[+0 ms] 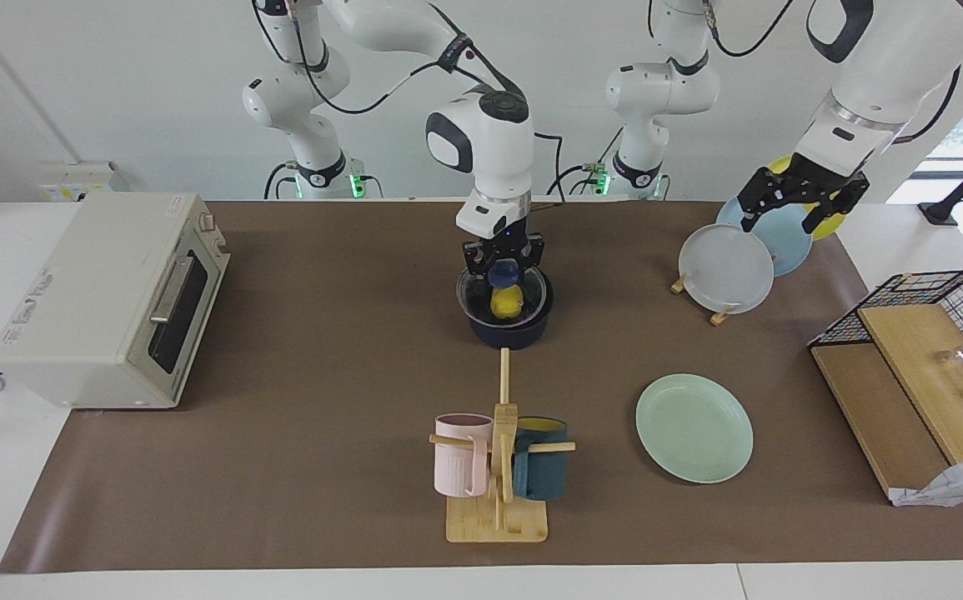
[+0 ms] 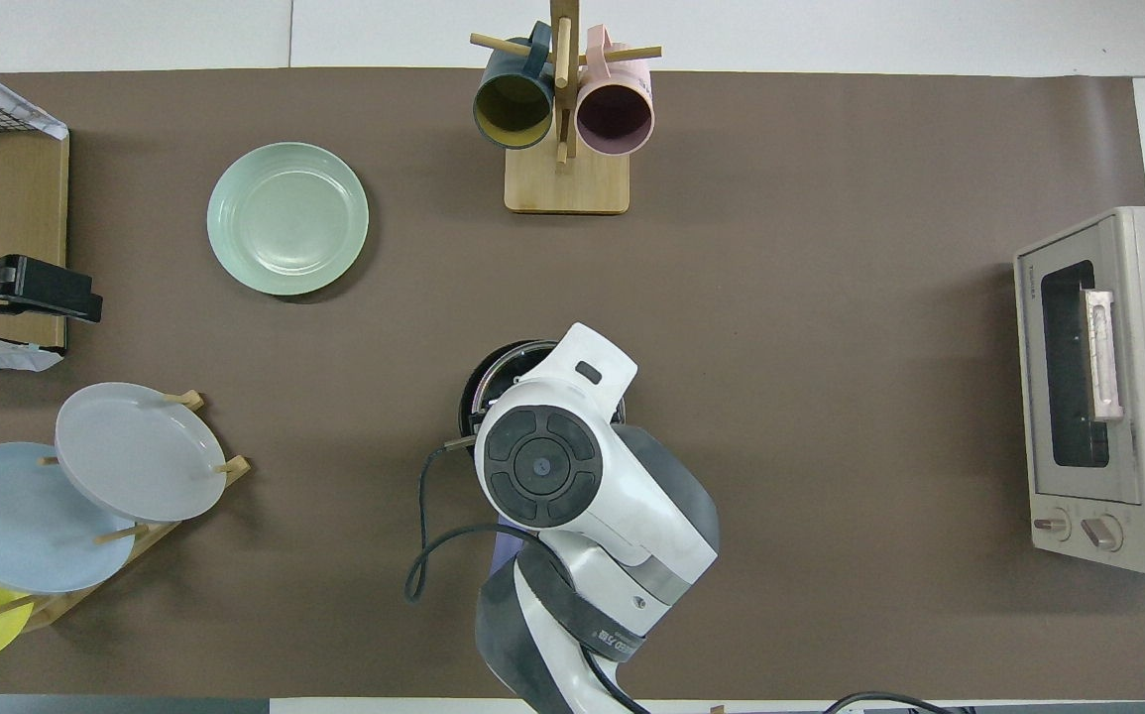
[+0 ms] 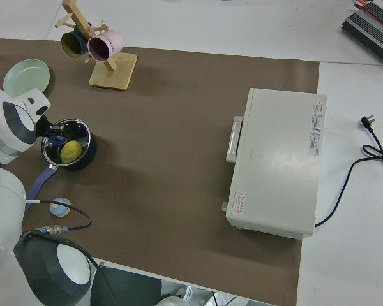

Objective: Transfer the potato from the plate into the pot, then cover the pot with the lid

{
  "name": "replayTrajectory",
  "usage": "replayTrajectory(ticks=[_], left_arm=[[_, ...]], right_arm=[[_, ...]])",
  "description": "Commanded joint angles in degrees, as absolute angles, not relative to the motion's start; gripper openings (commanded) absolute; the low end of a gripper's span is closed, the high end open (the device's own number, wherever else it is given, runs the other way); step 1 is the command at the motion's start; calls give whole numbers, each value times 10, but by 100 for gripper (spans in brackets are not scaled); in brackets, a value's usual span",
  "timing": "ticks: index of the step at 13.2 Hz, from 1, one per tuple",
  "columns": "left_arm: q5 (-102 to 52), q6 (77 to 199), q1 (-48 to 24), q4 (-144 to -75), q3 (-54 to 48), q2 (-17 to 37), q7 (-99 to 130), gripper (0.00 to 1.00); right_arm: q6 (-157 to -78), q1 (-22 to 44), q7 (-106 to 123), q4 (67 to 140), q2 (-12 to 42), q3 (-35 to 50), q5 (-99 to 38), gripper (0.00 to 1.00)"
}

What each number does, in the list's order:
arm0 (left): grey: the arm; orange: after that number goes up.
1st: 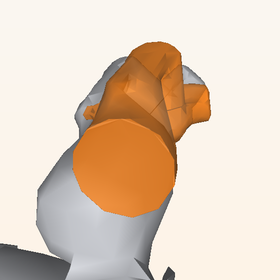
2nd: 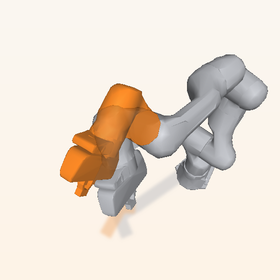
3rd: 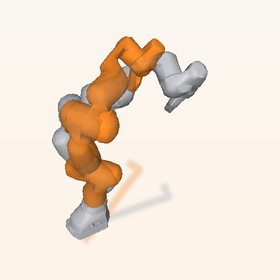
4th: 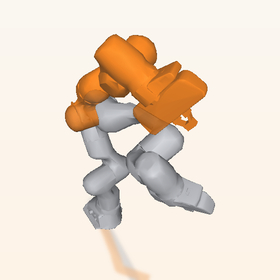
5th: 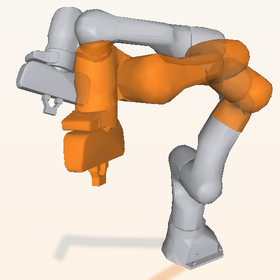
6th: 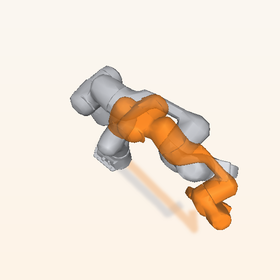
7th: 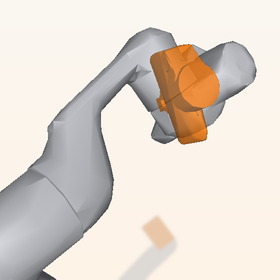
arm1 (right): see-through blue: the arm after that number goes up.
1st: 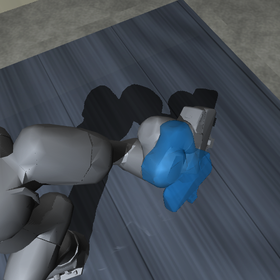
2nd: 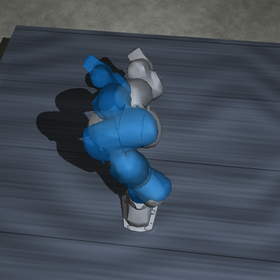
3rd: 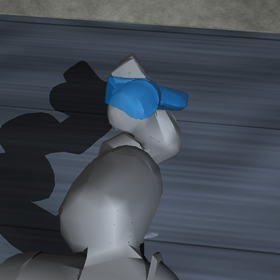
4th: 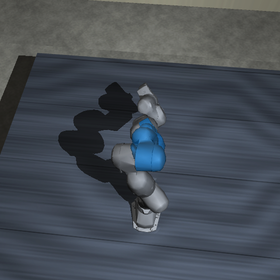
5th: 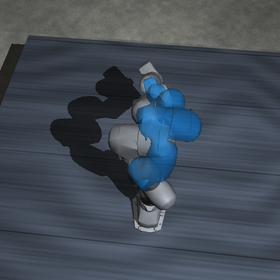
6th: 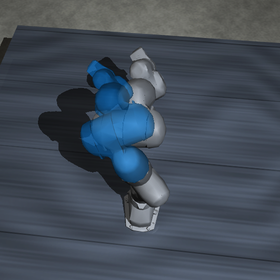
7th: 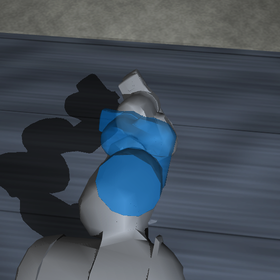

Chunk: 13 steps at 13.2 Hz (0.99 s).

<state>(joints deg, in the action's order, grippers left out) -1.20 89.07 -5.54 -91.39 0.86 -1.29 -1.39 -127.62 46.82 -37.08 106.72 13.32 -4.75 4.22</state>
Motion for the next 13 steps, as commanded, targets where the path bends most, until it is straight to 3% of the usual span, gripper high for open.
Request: replayTrajectory(ticks=[1,13], left_arm=[[-3,892,-58,-947,8,-40,-14,100],[-3,891,-55,-947,9,-41,-17,100]], right_arm=[[-1301,469,-385,1078,146,-47,53,0],[-1309,472,-386,1056,164,-47,53,0]])
